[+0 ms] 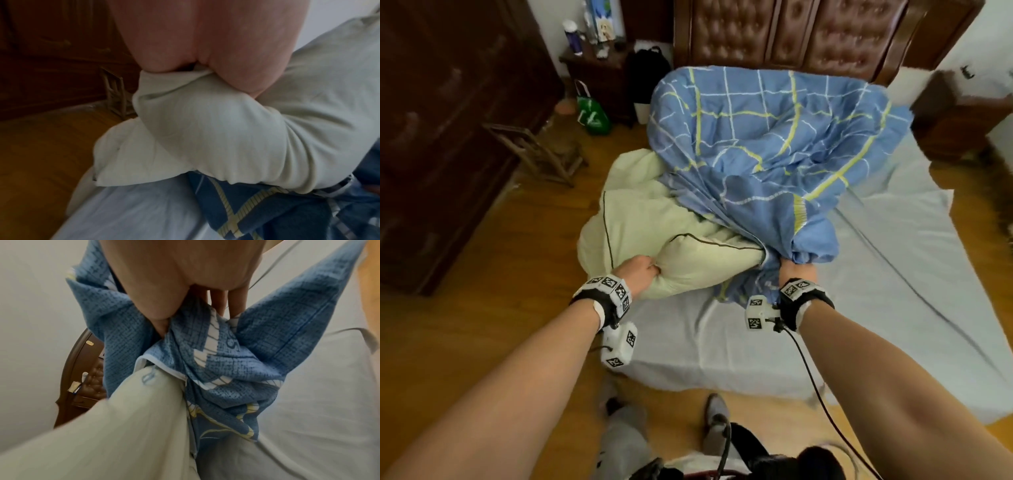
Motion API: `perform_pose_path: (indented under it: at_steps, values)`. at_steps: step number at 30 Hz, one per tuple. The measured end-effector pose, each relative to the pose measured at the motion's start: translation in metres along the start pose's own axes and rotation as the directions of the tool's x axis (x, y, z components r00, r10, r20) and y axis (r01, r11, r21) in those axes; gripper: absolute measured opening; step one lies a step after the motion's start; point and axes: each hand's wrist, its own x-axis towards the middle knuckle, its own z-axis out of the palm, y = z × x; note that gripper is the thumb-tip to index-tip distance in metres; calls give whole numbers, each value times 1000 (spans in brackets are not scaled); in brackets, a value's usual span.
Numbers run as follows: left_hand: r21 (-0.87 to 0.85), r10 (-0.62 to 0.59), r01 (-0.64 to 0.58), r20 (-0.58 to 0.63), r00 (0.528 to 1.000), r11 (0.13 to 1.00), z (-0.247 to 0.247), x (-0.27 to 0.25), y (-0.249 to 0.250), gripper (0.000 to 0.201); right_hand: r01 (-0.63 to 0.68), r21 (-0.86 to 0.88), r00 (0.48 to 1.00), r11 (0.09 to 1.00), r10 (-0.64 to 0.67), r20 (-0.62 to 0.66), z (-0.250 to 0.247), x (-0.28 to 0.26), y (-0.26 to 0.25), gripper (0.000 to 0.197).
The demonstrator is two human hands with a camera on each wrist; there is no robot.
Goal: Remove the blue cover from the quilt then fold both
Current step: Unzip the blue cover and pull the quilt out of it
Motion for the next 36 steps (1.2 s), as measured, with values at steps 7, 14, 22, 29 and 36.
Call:
perform_pose_path:
  at_steps: [7, 14, 22, 29, 36]
  values:
    - [68, -59, 69, -136, 989, 995, 18, -100, -10, 23, 144, -97, 989, 985, -143, 26, -7, -24, 16, 43]
    - [99, -224, 246, -192, 956, 964, 60, -197, -60, 16, 289, -333, 952, 897, -232, 201, 13, -85, -1, 42]
    - [121, -387, 414, -194, 901, 902, 105, -267, -111, 28, 367, -345, 926, 864, -303, 228, 32, -120, 4, 43]
    - [-53, -422, 421, -225, 878, 905, 126, -259, -88, 37, 243, -8, 919, 970, -228, 322, 48, -113, 36, 56]
    - [-43, -305, 302, -155, 940, 952, 139, -171, 27, 31, 190, 294, 879, 937, -296, 373, 61, -71, 101, 85]
